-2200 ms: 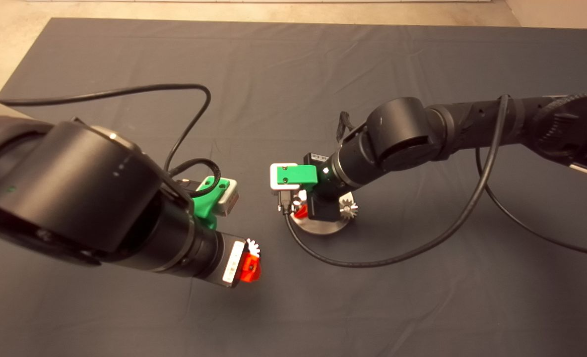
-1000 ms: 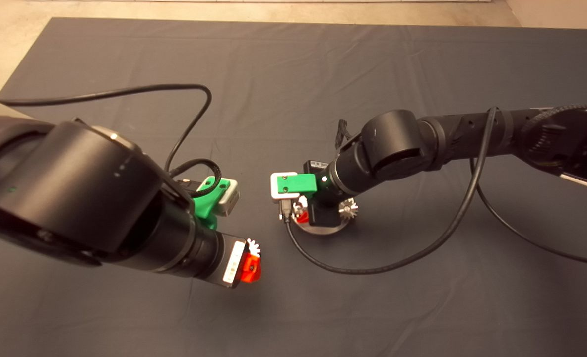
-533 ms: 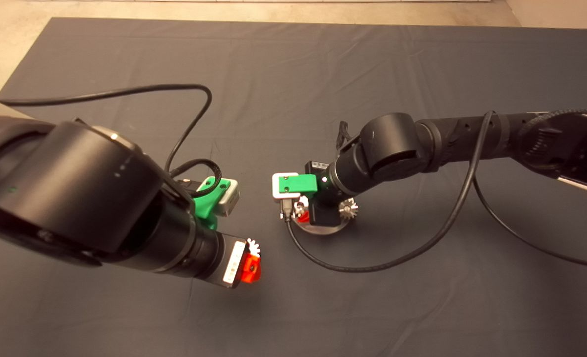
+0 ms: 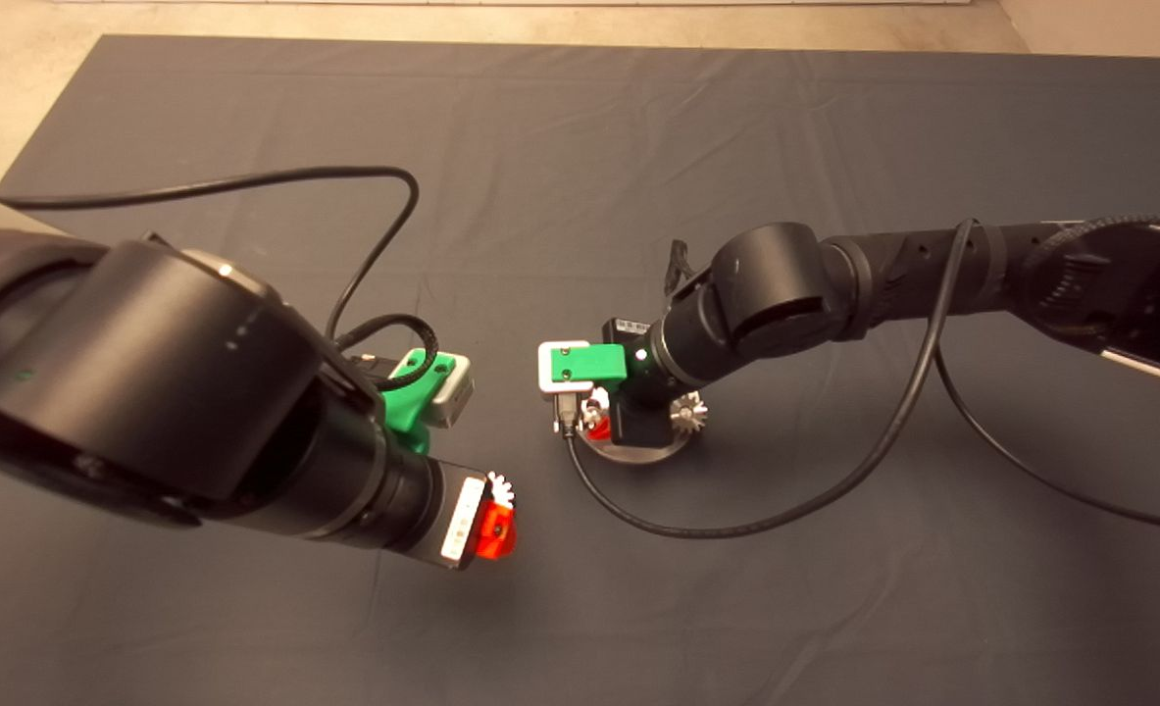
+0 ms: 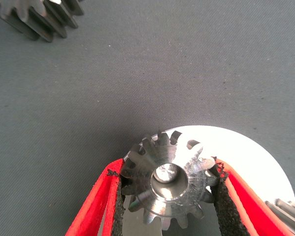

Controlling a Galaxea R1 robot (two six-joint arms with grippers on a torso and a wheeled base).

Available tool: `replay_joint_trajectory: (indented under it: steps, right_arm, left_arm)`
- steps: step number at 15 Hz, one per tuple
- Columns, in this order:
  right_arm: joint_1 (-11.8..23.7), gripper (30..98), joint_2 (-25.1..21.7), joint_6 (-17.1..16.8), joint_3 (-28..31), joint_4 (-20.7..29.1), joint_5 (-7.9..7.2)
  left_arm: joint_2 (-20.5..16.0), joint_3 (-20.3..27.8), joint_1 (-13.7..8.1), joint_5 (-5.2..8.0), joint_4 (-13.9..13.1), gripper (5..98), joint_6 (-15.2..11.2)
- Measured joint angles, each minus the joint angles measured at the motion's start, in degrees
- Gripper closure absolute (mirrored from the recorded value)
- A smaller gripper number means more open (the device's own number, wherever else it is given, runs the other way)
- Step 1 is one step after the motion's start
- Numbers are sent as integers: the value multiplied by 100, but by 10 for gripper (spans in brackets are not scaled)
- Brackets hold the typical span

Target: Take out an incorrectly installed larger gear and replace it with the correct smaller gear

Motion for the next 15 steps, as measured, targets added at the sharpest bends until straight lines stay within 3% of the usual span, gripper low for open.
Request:
replay_joint_trajectory:
  steps: [15]
  right_arm:
    - [-28, 869, 0, 0, -6, -55, -4]
  left_arm:
    - [2, 5, -2, 1, 0, 58, 2]
